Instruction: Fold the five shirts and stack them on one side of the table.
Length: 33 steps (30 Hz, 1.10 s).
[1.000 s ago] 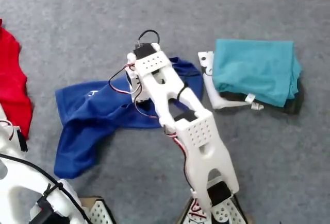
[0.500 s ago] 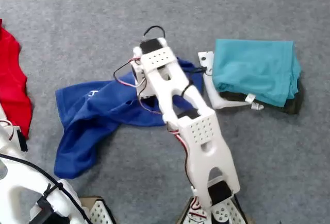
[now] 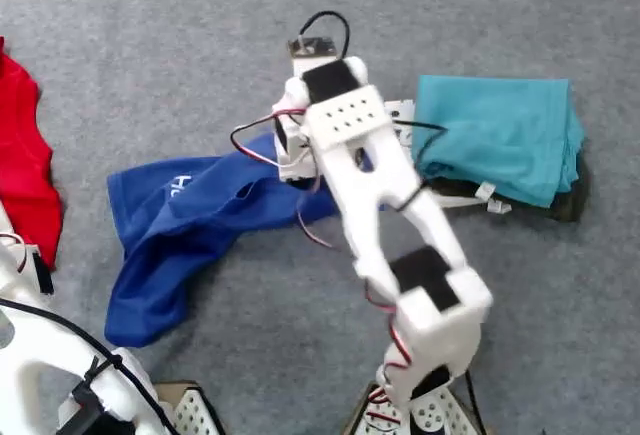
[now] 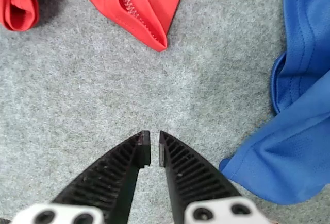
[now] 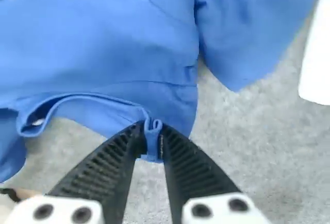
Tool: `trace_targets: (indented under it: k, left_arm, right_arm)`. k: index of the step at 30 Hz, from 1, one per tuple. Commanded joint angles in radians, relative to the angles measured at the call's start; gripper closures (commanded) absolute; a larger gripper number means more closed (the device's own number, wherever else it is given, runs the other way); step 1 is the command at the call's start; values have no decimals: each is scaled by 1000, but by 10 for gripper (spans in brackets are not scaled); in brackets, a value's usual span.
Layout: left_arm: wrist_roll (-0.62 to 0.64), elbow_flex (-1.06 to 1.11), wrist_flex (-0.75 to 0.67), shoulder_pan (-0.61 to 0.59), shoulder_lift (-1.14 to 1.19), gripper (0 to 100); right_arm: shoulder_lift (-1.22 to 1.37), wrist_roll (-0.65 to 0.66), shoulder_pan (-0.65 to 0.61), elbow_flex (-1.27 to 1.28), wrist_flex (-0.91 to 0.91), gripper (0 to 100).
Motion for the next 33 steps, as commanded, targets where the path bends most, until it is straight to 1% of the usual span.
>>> trace_targets:
  k: [1,6,14,19,20,22,24,26,28,31,33]
  left_arm:
    - [5,-15,-5,7,-14,942]
    - [9,-81,58,15,-14,942]
    - [11,-157,187,128,-14,940]
    - [-3,-150,242,228,-14,872]
    - [-26,-150,256,263,-14,865]
    - [-117,-150,301,348,-14,862]
    - [-216,-148,351,437,-14,862]
    - [-313,-147,394,513,-14,862]
    - [-407,-111,394,565,-14,862]
    - [-589,-22,394,618,-14,862]
    - [-671,21,394,634,-14,862]
  right_arm:
    - [-177,12,14,5,5,984]
    - [-360,57,11,2,-29,985]
    - [-616,150,15,12,-184,985]
    - [-647,229,17,117,-215,985]
    - [-647,244,17,156,-221,985]
    - [-642,262,21,237,-242,985]
    - [-645,265,52,335,-315,985]
    - [-647,265,91,438,-413,985]
    - [-642,281,137,533,-520,985]
    - [-641,331,203,682,-738,985]
    - [-639,338,230,766,-898,985]
